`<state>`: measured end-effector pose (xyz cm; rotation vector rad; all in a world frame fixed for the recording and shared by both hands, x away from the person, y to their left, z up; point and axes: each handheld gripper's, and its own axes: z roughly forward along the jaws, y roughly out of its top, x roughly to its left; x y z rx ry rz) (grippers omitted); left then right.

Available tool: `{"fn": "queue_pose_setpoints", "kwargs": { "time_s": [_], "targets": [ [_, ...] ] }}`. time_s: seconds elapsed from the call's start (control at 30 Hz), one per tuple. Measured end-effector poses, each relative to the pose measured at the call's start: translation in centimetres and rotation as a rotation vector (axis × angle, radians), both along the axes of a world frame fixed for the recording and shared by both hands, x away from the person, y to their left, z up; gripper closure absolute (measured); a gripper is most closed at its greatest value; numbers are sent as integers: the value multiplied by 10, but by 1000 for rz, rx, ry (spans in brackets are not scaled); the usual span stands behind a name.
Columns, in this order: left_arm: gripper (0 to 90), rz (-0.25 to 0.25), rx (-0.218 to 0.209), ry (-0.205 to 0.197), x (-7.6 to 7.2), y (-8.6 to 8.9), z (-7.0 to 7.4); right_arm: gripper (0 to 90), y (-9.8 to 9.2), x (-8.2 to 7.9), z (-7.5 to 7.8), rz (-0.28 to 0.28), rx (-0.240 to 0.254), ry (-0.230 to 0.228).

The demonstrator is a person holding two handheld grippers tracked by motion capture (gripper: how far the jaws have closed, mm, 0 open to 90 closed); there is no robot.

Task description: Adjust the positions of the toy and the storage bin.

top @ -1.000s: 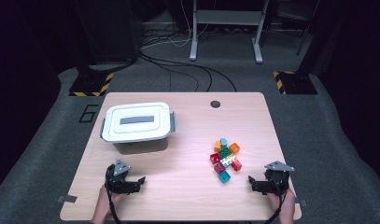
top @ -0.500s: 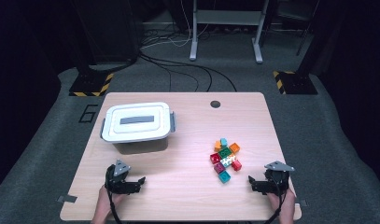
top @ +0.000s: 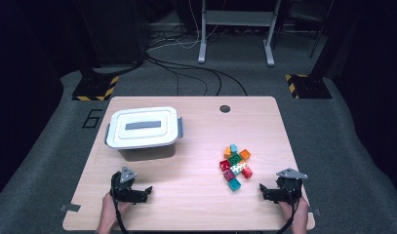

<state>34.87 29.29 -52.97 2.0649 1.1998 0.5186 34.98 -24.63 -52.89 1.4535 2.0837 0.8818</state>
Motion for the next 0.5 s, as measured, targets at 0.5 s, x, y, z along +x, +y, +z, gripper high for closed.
{"fn": "queue_pose_setpoints", "kwargs": {
  "time_s": [0.5],
  "targets": [
    [0,36,-22,-38,1,20,30,3,0,0,0,-2,0,0]
  ]
}}
